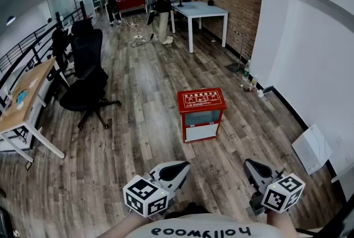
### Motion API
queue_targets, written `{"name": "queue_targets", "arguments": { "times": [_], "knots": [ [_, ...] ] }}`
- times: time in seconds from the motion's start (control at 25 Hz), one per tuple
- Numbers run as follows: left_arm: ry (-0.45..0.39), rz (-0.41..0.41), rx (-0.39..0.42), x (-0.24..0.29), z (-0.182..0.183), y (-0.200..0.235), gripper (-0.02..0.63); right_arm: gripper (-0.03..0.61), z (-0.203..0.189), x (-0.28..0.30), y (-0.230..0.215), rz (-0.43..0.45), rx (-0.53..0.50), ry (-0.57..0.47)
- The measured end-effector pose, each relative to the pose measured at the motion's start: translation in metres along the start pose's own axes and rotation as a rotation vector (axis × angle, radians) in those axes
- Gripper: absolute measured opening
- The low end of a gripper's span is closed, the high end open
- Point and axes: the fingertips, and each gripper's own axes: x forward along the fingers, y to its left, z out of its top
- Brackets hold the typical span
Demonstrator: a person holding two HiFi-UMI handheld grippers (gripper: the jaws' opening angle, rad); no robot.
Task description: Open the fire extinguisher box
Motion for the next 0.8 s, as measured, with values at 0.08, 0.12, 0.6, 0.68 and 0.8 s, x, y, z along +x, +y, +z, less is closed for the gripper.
{"name": "queue_targets", "arguments": {
  "times": [0.08, 0.12, 0.6, 0.68, 0.8],
  "knots": [
    [-0.002, 0.002, -0.007, 0.002, 0.000, 0.000, 0.006, 0.009, 0.000, 0.000, -0.001, 0.000, -0.011, 0.006],
    [-0.003, 0.002, -0.008, 0.003, 0.000, -0.001, 0.006, 0.009, -0.001, 0.000, -0.001, 0.000, -0.018, 0.008],
    [-0.022, -0.001, -0.095, 0.026, -0.007, -0.009, 0.006, 0.011, -0.010, -0.025, -0.034, -0.016, 0.003, -0.001],
    [-0.082, 0.005, -0.119, 0.023, -0.007, -0.005, 0.008, 0.011, -0.016, -0.038, -0.048, -0.037, -0.008, 0.000],
    [-0.140, 0.040, -0.104, 0.012, -0.010, 0.011, 0.008, 0.011, -0.024, -0.060, -0.085, -0.093, -0.003, -0.007]
  ]
}}
